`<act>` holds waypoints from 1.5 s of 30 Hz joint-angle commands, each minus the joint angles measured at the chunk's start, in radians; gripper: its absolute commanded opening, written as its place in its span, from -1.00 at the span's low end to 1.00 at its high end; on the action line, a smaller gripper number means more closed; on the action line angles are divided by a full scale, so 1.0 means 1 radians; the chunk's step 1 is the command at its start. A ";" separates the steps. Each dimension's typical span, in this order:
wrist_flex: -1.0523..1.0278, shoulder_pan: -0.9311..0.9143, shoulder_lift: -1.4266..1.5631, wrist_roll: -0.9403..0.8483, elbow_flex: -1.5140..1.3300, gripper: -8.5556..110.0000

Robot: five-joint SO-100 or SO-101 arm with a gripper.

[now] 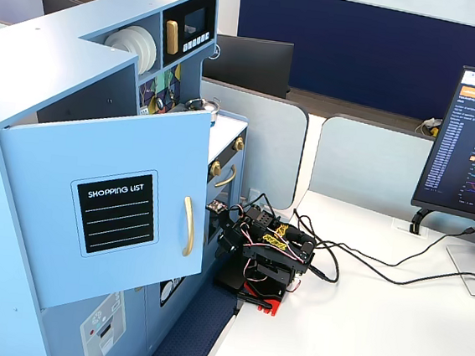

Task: Close the left cabinet door

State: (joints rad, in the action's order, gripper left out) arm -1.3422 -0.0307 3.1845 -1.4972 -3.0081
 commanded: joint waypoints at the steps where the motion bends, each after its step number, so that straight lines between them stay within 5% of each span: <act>1: -0.190 0.038 -0.006 -0.023 0.009 -0.86; 13: -0.176 0.063 -0.006 -0.051 0.009 -0.86; 25: 0.095 0.525 -0.008 0.124 0.179 -0.86; 45: 0.448 1.049 -0.259 -0.365 0.874 -0.86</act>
State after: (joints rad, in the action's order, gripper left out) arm -0.9756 0.9388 3.0005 -1.7717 -2.3209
